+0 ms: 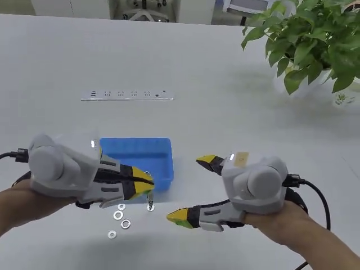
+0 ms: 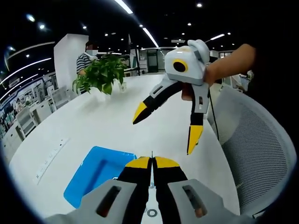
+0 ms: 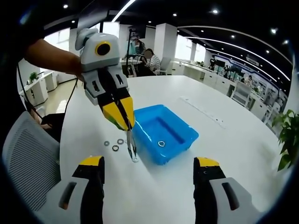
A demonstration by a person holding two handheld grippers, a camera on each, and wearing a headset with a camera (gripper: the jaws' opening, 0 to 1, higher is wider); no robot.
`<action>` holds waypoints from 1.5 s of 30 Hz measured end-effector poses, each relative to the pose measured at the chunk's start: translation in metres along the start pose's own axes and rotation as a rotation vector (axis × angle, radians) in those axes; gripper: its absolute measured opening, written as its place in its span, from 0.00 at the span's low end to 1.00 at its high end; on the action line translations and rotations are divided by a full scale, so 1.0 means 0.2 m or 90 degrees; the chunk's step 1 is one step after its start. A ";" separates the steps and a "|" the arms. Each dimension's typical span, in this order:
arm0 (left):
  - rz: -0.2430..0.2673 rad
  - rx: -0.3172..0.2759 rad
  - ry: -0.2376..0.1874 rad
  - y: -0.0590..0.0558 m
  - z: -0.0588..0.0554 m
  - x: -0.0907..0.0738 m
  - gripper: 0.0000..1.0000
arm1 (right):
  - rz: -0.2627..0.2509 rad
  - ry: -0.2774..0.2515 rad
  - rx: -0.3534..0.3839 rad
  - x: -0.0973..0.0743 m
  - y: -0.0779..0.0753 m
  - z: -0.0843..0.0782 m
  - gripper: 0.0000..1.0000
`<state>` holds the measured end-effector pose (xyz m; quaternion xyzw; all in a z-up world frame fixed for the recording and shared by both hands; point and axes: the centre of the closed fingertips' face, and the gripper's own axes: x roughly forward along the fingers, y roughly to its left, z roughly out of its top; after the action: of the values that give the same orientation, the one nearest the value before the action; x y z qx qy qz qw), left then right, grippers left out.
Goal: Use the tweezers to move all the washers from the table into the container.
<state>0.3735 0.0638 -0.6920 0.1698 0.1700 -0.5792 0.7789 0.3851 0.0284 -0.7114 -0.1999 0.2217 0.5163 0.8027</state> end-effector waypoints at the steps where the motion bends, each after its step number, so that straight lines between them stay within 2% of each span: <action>1: 0.001 0.001 -0.001 0.00 0.00 0.00 0.05 | 0.000 0.000 0.000 0.00 0.00 0.00 0.79; 8: -0.006 0.000 -0.001 0.00 -0.02 0.01 0.05 | -0.005 0.005 0.005 0.00 0.00 -0.01 0.79; 13: -0.009 0.007 -0.013 0.00 -0.02 0.01 0.05 | -0.013 0.008 0.010 0.00 0.00 -0.02 0.78; 19: -0.036 0.019 -0.018 -0.02 -0.02 0.01 0.05 | -0.016 0.009 0.011 0.01 0.03 -0.02 0.77; 23: -0.047 0.029 -0.012 -0.03 -0.03 -0.01 0.05 | -0.011 0.014 0.008 0.03 0.05 -0.01 0.76; 31: -0.062 0.033 -0.014 -0.03 -0.04 -0.03 0.05 | -0.011 0.017 0.004 0.07 0.06 0.02 0.74; 35: -0.069 0.038 -0.012 -0.03 -0.04 -0.03 0.05 | 0.001 0.016 -0.008 0.09 0.08 0.02 0.72; 45: -0.080 0.047 -0.001 -0.03 -0.03 -0.01 0.05 | 0.056 0.029 -0.065 0.15 0.12 0.00 0.54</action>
<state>0.3669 0.0660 -0.6968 0.1870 0.1583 -0.6333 0.7341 0.3739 0.0597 -0.7298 -0.2424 0.2219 0.5573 0.7625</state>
